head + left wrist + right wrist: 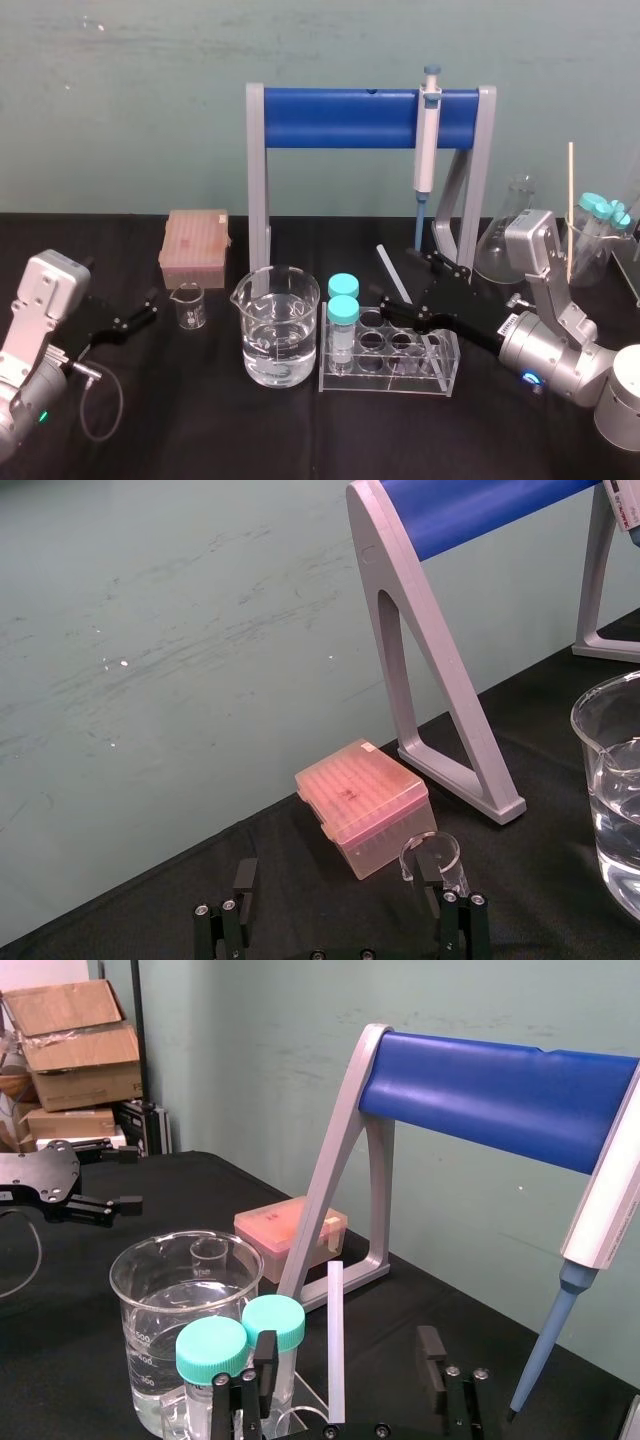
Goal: Pick up the stirring rod with one hand, then place it down.
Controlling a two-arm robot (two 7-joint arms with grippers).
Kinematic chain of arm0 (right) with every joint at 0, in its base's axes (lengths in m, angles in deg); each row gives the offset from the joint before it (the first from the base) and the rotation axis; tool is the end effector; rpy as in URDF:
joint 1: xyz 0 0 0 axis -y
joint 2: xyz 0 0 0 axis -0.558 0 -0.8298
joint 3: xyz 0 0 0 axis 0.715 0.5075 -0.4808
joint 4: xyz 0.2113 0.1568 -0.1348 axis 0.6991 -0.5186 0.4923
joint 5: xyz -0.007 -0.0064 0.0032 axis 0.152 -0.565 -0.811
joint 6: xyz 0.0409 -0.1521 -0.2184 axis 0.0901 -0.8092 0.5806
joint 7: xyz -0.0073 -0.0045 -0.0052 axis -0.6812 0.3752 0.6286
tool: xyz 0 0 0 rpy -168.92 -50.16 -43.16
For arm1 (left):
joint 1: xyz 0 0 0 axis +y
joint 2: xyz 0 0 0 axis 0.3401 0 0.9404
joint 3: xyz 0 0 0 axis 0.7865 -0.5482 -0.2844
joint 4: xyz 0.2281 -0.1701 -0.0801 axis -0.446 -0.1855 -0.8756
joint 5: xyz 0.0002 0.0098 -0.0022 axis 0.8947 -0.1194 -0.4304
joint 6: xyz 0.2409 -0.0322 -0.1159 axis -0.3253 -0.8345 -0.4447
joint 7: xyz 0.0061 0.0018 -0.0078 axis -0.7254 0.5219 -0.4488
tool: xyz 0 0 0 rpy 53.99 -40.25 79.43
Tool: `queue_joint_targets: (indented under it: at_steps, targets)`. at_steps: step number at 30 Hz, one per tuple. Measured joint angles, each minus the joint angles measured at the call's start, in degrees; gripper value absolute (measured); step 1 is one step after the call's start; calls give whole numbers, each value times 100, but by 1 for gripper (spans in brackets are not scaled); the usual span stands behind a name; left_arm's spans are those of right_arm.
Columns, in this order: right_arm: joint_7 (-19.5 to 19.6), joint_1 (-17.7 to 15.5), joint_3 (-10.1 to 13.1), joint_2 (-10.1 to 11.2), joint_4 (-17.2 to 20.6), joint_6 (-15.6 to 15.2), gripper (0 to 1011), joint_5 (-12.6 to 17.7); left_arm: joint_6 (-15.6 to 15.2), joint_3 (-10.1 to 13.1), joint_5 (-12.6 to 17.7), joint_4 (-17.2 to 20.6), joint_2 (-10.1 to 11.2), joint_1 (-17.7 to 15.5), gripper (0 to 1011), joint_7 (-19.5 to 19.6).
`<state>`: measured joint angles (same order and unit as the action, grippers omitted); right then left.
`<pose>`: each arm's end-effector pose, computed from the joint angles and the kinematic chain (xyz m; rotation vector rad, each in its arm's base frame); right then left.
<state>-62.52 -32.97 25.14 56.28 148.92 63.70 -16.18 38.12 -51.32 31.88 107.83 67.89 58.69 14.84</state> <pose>0.3817 -0.0576 -0.2825 -0.1131 -0.1188 -0.7639 0.3216 0.0962 -0.2991 0.3045 -0.2849 1.2480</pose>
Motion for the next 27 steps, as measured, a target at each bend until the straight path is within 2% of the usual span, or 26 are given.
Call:
queue_joint_targets:
  at_steps: [11, 13, 17, 26, 27]
  targets:
    - [-2, 0, -5, 2, 1, 7, 625, 5, 0, 0, 0, 0, 0, 0, 1000, 0]
    - [-2, 0, -5, 2, 1, 7, 517, 5, 0, 0, 0, 0, 0, 0, 1000, 0]
    - [-2, 0, -5, 2, 1, 7, 419, 5, 0, 0, 0, 0, 0, 0, 1000, 0]
    - [-3, 0, -5, 2, 1, 7, 100, 5, 0, 0, 0, 0, 0, 0, 1000, 0]
    - [-4, 0, -5, 2, 1, 7, 100, 5, 0, 0, 0, 0, 0, 0, 1000, 0]
